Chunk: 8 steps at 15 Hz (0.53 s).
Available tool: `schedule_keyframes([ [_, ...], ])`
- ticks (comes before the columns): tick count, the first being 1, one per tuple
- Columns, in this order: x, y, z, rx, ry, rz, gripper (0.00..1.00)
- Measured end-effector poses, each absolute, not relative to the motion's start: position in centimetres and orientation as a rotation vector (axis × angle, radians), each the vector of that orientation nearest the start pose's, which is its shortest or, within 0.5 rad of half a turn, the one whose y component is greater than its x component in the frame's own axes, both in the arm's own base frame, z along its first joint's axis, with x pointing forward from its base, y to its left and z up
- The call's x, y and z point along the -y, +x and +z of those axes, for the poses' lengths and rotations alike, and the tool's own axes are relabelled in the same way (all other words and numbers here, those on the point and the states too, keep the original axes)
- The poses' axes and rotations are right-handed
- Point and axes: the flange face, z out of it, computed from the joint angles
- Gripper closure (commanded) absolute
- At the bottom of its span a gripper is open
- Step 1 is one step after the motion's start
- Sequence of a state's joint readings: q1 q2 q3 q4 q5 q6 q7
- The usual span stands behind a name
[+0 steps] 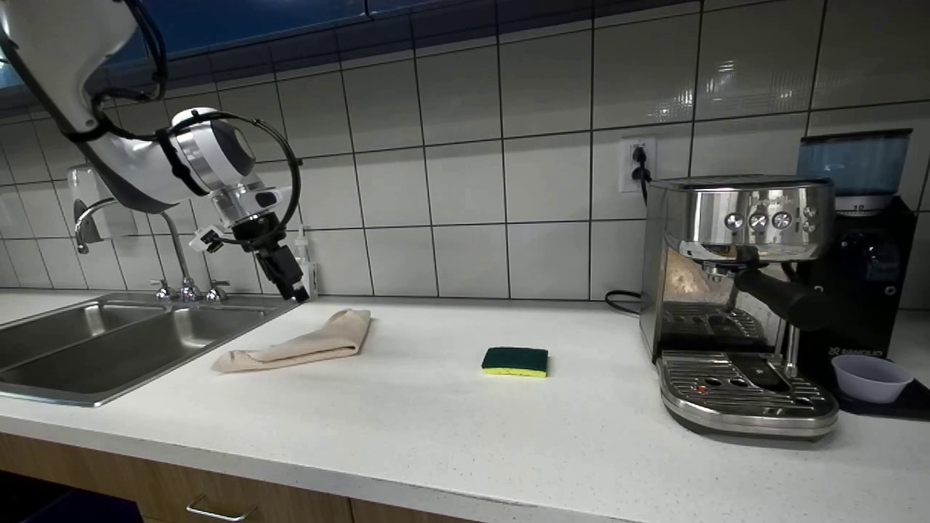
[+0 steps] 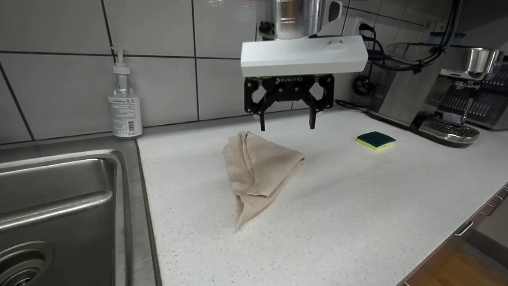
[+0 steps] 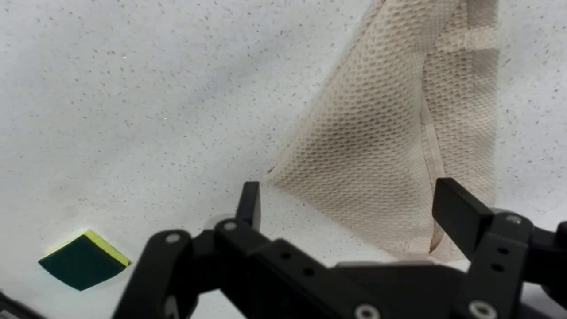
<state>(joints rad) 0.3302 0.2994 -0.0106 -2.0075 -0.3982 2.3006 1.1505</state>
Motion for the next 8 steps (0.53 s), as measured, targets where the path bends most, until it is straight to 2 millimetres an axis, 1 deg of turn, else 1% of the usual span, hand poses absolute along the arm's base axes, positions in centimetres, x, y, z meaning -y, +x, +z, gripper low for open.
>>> schedule_keyframes([
  [4,-15.6,57.2,31.5,-0.883,-3.208,-0.286,0.0],
  [8,-13.4,56.8,31.9,-0.79,-3.204,-0.242,0.0],
])
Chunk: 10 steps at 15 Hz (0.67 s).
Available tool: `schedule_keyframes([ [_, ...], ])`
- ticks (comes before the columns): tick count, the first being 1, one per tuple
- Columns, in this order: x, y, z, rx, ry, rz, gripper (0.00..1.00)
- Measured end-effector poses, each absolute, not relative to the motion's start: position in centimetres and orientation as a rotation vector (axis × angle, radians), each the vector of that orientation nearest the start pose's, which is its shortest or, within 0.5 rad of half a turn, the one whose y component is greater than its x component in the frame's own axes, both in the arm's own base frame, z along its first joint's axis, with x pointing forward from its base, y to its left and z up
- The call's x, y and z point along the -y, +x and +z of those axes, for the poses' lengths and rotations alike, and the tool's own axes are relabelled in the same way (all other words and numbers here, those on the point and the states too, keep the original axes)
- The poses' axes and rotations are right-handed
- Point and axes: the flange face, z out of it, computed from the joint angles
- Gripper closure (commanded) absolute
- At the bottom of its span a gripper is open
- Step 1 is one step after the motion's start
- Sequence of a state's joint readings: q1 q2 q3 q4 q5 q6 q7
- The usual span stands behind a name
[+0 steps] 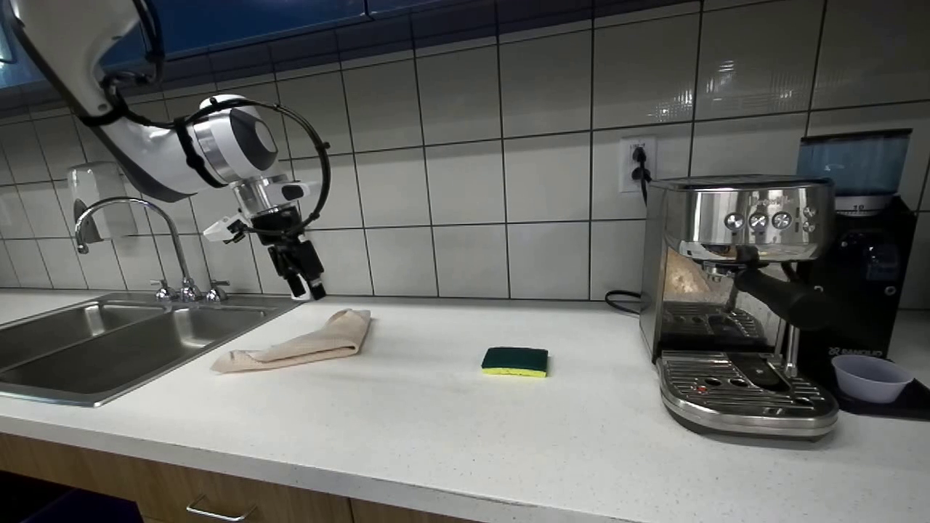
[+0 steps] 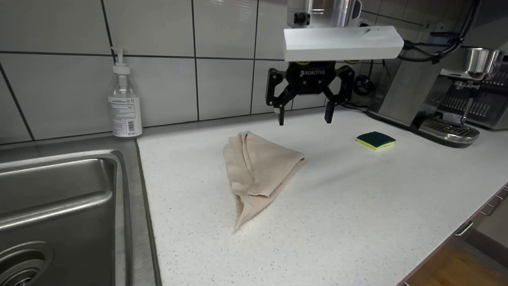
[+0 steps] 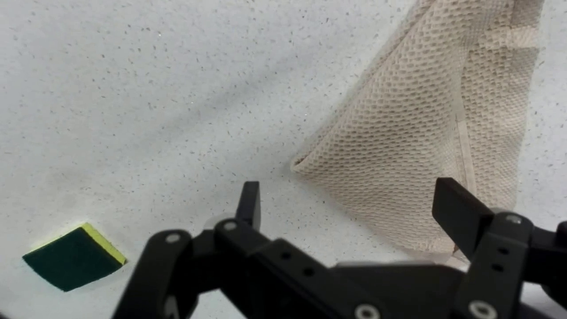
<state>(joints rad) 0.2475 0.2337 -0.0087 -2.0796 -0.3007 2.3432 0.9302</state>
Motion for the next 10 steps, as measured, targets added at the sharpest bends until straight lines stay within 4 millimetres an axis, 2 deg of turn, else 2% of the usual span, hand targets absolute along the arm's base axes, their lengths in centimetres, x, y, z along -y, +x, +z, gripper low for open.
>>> schedule_keyframes([
  [10,-8.3,55.5,32.7,-0.526,-3.177,-0.174,0.0],
])
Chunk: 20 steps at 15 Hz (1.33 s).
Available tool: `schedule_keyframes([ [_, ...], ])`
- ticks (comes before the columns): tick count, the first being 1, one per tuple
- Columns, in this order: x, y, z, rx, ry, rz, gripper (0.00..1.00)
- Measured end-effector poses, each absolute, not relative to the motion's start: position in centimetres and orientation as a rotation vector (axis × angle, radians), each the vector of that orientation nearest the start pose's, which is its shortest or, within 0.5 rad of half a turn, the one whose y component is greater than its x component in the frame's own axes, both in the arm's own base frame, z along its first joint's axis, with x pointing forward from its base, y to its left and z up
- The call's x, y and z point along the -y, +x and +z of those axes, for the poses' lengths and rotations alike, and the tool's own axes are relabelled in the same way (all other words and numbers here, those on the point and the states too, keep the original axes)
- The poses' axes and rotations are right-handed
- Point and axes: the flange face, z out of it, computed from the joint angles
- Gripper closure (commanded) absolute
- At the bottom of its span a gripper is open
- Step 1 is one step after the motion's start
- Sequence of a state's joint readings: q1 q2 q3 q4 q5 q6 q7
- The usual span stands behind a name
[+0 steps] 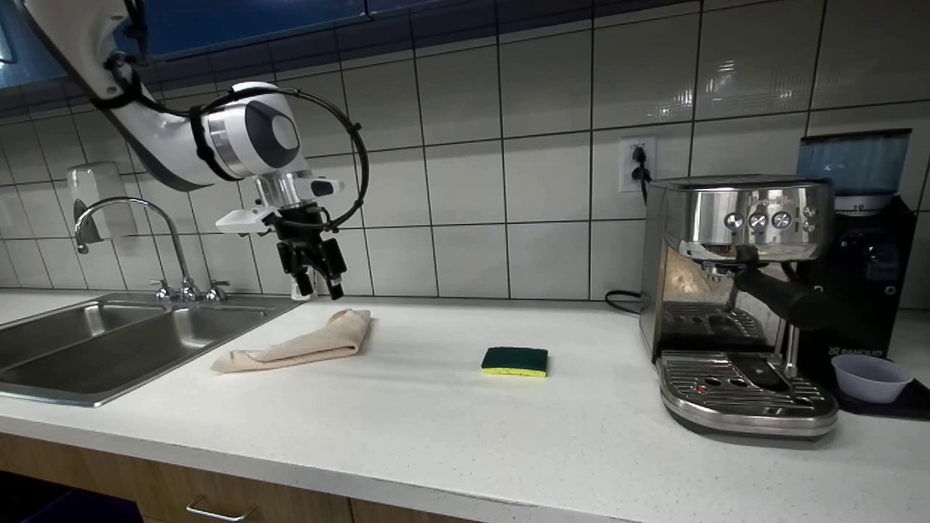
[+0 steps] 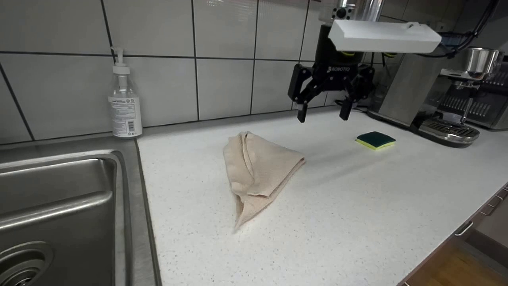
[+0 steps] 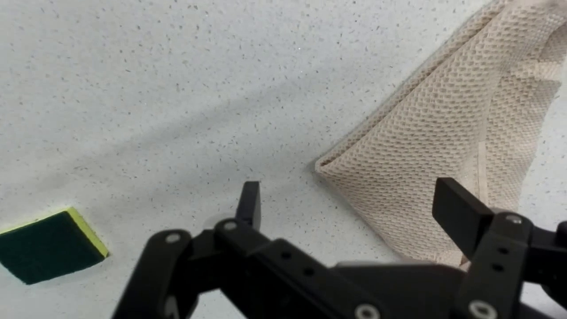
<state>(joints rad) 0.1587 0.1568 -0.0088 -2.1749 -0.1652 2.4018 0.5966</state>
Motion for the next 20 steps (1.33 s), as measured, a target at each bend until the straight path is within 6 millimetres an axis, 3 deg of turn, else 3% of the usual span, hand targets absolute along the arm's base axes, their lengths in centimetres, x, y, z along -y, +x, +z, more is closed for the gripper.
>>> schedule_keyframes([
  [13,-1.9,54.0,34.1,-0.187,-3.106,-0.135,0.0],
  [20,-1.9,53.9,33.8,-0.182,-3.106,-0.124,0.0],
])
